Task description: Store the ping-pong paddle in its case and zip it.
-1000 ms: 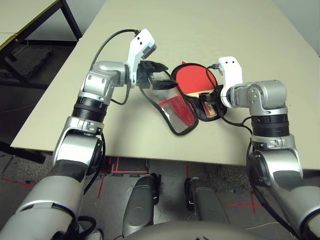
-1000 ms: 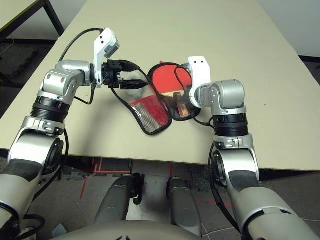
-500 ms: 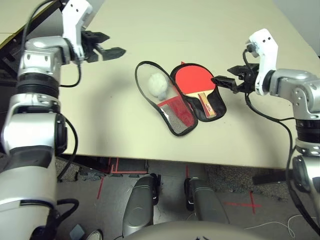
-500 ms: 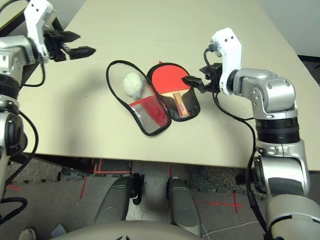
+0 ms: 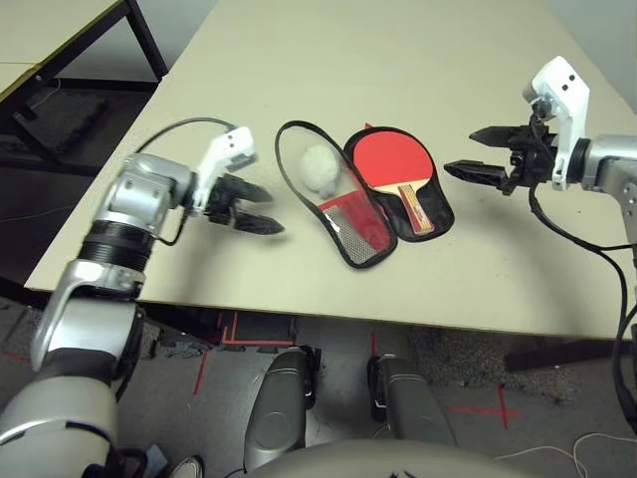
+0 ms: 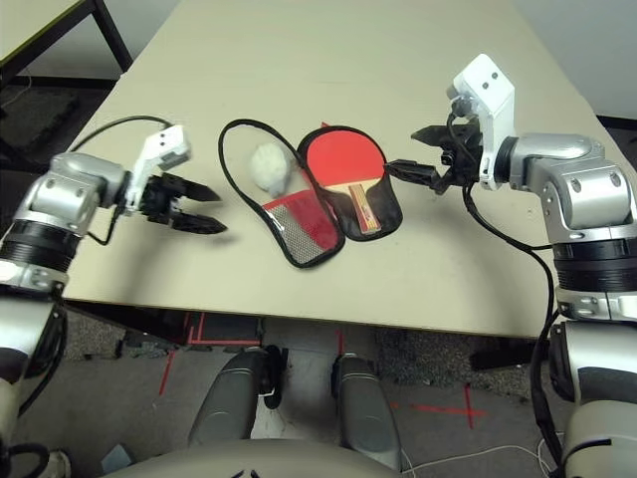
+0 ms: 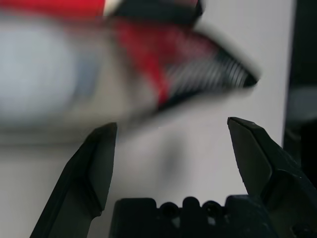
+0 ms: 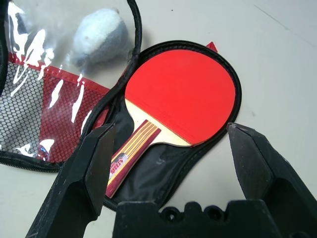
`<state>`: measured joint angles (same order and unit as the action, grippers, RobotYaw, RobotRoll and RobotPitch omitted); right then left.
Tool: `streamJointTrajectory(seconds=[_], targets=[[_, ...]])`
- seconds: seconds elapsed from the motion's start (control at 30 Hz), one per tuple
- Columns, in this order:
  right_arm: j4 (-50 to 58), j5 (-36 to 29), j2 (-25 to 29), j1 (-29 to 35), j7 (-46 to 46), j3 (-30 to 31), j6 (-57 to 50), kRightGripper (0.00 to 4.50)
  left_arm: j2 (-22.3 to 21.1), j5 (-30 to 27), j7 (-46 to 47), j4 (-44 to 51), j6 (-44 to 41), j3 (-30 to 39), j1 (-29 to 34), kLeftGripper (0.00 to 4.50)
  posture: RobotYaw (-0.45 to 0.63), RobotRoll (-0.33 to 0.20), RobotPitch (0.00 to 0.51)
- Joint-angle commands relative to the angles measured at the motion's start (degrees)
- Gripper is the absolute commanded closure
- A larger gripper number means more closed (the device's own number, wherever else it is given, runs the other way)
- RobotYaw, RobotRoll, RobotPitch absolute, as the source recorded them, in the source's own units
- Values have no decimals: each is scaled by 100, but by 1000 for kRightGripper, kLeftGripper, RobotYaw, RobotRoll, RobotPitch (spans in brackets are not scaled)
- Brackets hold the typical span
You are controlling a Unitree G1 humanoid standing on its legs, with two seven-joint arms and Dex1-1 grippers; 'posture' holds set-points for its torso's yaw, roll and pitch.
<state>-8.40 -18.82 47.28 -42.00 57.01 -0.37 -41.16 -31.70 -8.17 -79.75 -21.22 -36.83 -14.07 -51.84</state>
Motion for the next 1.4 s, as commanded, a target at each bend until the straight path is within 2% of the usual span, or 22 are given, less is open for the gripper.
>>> streamJointTrajectory(seconds=[0.03, 0.13, 0.23, 0.33, 0.43, 0.57, 0.8, 0.9, 1.07, 1.4], targets=[[-289, 32, 72, -203, -244, -179, -291, 33, 462, -14, 505, -676, 322, 153, -567, 0, 4, 0, 134], [-646, -32, 16, -580, -664, -399, -834, 33, 1171, 12, 1279, -1932, 1039, 480, -1395, 0, 3, 0, 132], [-899, -86, -58, -866, -973, -529, -1345, 33, 1620, 17, 1774, -2809, 1623, 733, -1871, 0, -2, 0, 130], [-989, -97, -109, -937, -1216, -623, -1732, 33, 1887, -16, 2212, -3380, 2106, 1011, -2137, 0, -8, 0, 130], [-1075, -102, -125, -853, -1416, -697, -2050, 33, 1936, -36, 2287, -3509, 2269, 1148, -2178, 0, -12, 0, 131], [-1124, -381, -198, -789, -1552, -938, -3003, 33, 1700, -80, 1658, -2754, 1855, 981, -1852, 0, -7, 0, 138], [-1907, -744, -585, -1003, -2051, -1663, -4963, 33, 960, -344, 836, -531, 328, 564, -752, 0, 17, 0, 140], [-2374, -1186, -692, -923, -2205, -1636, -5134, 33, 769, -455, 807, 163, -118, 449, -377, 0, 30, 0, 140], [-2820, -1851, -902, -817, -2697, -1584, -5134, 33, 721, -561, 961, 591, -437, 440, -201, 0, 38, 0, 144], [-2848, -2234, -1623, -644, -3835, -1821, -5134, 33, 760, -660, 1106, 568, -480, 406, -293, 0, 32, 0, 149]])
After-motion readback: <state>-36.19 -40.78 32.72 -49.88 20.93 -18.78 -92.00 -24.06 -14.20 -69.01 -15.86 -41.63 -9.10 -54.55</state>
